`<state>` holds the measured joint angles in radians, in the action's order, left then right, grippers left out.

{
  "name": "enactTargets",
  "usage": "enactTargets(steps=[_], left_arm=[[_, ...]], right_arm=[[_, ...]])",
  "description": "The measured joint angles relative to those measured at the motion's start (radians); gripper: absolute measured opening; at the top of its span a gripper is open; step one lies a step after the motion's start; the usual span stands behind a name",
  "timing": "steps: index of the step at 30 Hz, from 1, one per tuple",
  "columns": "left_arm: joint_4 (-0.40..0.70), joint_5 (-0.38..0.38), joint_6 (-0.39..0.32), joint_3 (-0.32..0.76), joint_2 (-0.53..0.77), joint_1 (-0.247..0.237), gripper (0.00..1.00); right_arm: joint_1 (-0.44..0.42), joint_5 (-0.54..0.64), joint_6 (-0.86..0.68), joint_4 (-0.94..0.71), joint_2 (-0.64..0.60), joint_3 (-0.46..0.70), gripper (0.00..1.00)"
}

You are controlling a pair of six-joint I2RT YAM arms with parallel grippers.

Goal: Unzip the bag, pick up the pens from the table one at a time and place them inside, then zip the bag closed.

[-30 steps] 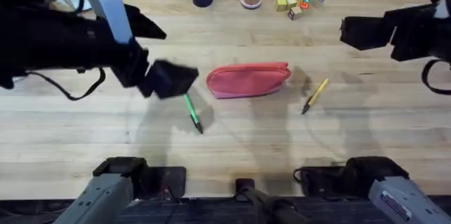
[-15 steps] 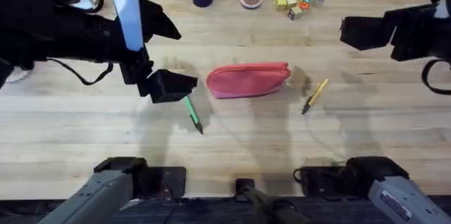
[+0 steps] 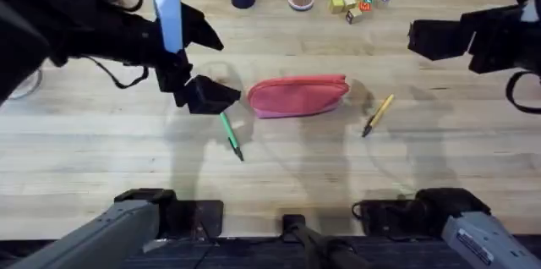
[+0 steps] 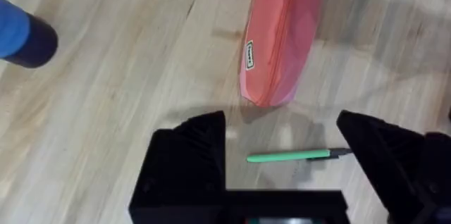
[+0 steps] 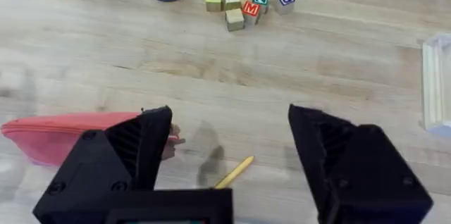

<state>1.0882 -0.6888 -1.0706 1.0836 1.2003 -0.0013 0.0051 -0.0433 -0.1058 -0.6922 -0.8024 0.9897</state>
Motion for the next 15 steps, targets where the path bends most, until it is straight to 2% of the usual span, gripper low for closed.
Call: enactTargets(steps=[15], left_arm=[[-0.034, -0.031, -0.016, 0.000, 0.170, -0.004, 0.993]], right_arm=[[0.000, 0.000, 0.000, 0.000, 0.000, 0.000, 0.996]])
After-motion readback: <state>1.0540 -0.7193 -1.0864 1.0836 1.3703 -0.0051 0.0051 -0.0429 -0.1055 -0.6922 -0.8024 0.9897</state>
